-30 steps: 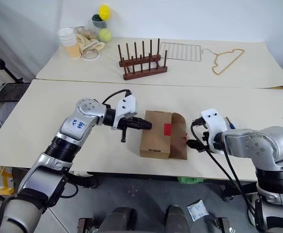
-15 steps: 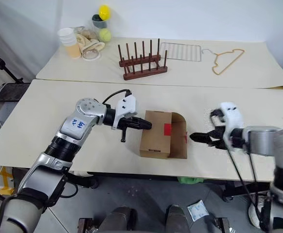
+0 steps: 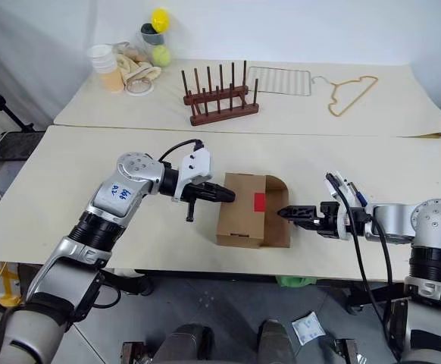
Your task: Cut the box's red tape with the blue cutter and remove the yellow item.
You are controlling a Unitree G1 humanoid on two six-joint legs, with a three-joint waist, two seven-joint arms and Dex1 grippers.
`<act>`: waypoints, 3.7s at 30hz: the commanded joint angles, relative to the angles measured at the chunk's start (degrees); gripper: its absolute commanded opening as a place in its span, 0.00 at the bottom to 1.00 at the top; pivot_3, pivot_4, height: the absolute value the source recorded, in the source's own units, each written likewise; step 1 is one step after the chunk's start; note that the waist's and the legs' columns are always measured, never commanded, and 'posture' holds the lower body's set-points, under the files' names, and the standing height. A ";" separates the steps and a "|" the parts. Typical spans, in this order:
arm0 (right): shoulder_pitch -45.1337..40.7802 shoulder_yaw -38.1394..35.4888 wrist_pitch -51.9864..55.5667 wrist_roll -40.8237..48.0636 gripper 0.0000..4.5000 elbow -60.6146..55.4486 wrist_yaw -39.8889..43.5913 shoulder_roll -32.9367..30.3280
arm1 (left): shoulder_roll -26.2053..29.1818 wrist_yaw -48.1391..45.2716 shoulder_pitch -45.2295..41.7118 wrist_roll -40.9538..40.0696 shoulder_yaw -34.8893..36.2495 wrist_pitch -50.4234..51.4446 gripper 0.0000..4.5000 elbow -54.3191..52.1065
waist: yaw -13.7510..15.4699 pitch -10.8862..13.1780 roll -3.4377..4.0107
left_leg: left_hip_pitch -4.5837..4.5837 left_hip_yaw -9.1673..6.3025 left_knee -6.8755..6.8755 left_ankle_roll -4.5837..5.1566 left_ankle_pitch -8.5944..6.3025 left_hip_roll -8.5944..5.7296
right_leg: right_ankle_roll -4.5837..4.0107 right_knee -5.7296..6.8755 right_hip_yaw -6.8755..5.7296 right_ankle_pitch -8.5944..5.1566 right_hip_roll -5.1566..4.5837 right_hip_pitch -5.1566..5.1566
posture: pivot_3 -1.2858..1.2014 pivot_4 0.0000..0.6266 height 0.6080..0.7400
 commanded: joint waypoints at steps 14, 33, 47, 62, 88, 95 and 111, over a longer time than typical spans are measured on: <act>-2.71 1.56 0.19 -9.78 0.41 0.84 2.98 7.39 | 1.32 0.34 2.42 2.44 -1.80 2.07 0.00 1.32 | -0.23 -0.04 0.00 | 0.03 0.01 -0.01 0.00 0.00 0.01 | 0.00 0.02 0.03 0.00 0.01 -0.01 | 0.52 0.24 1.00; -7.59 3.55 0.20 -13.19 0.01 -4.57 1.94 2.00 | 0.46 1.47 2.94 1.65 -0.73 2.70 0.00 2.12 | -0.04 -0.13 0.05 | 0.01 0.03 -0.02 -0.02 0.01 -0.05 | -0.01 0.05 0.07 0.01 -0.06 -0.07 | 0.52 0.24 1.00; -15.30 13.75 0.20 -6.04 0.01 -7.09 -4.02 -14.54 | -10.81 13.62 1.35 1.81 2.18 -2.55 0.00 8.50 | 2.18 -0.12 0.03 | -0.27 -0.11 0.03 0.32 0.06 -0.65 | 0.13 -0.25 -0.30 0.08 -0.72 -0.04 | 0.52 0.24 1.00; -21.47 23.44 0.20 -3.97 0.01 -12.81 -5.98 -23.15 | -17.26 17.44 1.80 0.92 3.76 -4.32 0.00 10.35 | 2.13 -0.05 -0.08 | -1.16 0.00 0.05 0.43 0.13 -0.99 | 0.28 -0.20 -0.40 0.16 -0.86 -0.98 | 0.52 0.24 1.00; -16.10 20.31 0.20 1.47 0.01 -30.43 -17.62 -19.53 | -12.13 16.82 8.22 0.94 4.80 0.97 0.00 1.96 | 1.32 -0.05 -0.09 | -1.13 0.02 0.09 0.45 0.15 -0.99 | 0.30 -0.09 -0.38 0.17 -0.90 -0.99 | 0.52 0.24 1.00; -14.52 19.14 0.20 4.35 0.01 -32.24 -23.06 -19.70 | -5.83 10.83 8.61 -0.34 4.77 -1.38 0.00 -0.99 | 1.30 -0.05 -0.09 | -1.12 0.03 0.10 0.42 0.17 -0.97 | 0.30 -0.03 -0.37 0.17 -0.90 -1.02 | 0.52 0.24 1.00; -13.90 17.73 0.20 4.94 0.01 -30.67 -27.51 -18.83 | -2.11 -3.86 -3.31 -19.77 9.42 16.56 0.00 -10.42 | 1.30 -0.04 -0.09 | -1.13 -0.05 0.13 0.50 0.20 -0.87 | 0.31 -0.03 -0.37 0.19 -0.93 -0.93 | 0.52 0.24 1.00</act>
